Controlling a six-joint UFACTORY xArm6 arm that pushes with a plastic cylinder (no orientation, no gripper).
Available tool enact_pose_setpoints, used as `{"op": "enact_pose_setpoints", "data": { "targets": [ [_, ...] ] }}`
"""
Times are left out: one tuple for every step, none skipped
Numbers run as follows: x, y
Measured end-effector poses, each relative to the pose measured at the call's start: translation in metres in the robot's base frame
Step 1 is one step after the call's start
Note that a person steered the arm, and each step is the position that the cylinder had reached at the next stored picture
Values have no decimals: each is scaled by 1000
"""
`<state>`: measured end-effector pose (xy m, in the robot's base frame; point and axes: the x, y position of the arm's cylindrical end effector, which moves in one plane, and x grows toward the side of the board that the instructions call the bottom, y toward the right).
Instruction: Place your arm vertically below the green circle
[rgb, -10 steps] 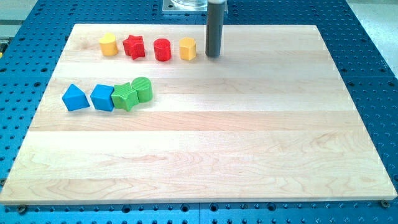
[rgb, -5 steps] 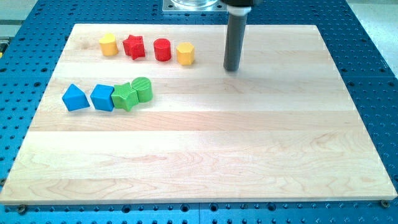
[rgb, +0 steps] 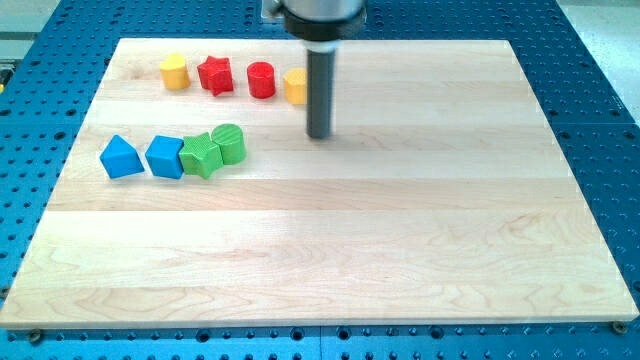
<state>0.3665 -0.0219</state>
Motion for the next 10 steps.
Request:
{"op": "enact_pose_setpoints", "data": {
  "targets": [
    [-5,-56],
    [7,-86],
    [18,-87],
    [30,-73],
    [36,-54],
    [58,-30],
    [51,-20],
    [22,-49],
    [32,-71],
    [46,-71]
  ]
}}
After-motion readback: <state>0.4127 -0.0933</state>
